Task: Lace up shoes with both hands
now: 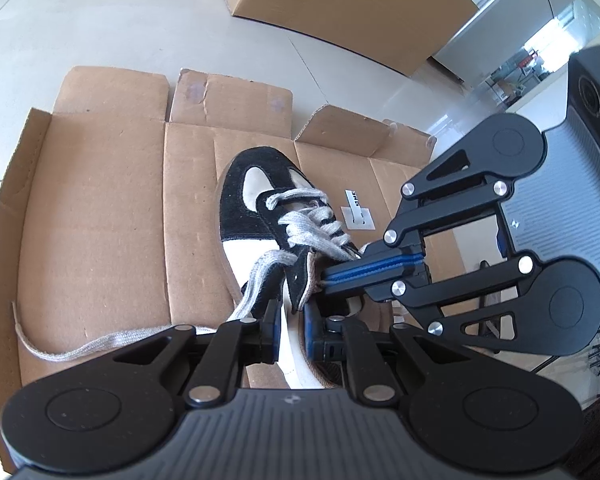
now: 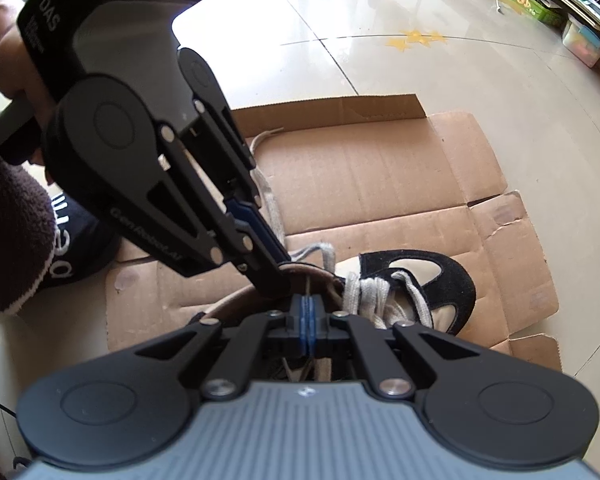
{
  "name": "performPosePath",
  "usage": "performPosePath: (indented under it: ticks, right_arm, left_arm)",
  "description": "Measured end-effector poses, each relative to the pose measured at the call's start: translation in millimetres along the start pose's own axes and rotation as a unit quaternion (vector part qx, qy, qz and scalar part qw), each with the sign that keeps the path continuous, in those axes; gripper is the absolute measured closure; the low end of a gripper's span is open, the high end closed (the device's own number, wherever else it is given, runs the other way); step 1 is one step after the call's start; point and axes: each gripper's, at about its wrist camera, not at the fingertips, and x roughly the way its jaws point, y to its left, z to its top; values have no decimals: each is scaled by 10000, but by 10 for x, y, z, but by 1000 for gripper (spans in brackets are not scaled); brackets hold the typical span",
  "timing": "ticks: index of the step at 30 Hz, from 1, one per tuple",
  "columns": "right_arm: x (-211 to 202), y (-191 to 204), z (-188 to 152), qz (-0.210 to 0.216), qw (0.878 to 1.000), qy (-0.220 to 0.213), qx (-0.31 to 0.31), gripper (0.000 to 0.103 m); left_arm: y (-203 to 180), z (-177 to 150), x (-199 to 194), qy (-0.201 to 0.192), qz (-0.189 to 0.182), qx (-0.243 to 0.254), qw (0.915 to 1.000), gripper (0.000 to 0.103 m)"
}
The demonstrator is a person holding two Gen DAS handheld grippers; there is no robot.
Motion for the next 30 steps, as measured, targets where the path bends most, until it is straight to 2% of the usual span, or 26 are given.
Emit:
performPosePath:
  ticks: [12, 15, 18, 20, 24, 27, 30]
  right_arm:
    - [-6, 2, 46, 12, 9999, -171, 19, 102]
    - [-17, -19, 48, 38, 9998, -172, 32, 102]
    - [-26, -25, 37, 37, 9999, -161, 26, 101]
    - [-23, -28, 38, 36, 9999, -163, 35, 101]
    - [-8, -26, 48, -8, 9999, -149, 59, 101]
    - [-16, -39, 33, 13, 9999, -146, 89, 101]
    - [-24, -38, 33, 22, 9998, -164, 106, 101]
  left_arm:
    - [-156, -38, 72, 109, 188, 644, 9977, 93]
    - [-102, -35, 58, 124, 109, 514, 9985, 93]
    - [34, -2, -37, 50, -186, 103, 9998, 92]
    - [180, 31, -122, -67, -445, -368, 9983, 92]
    - [399, 36, -128, -157, -829, -1285, 9881, 93]
    - [566, -37, -65, -180, -1236, -2195, 9676, 93]
    - [684, -26, -85, -316, -1579, -2968, 9413, 93]
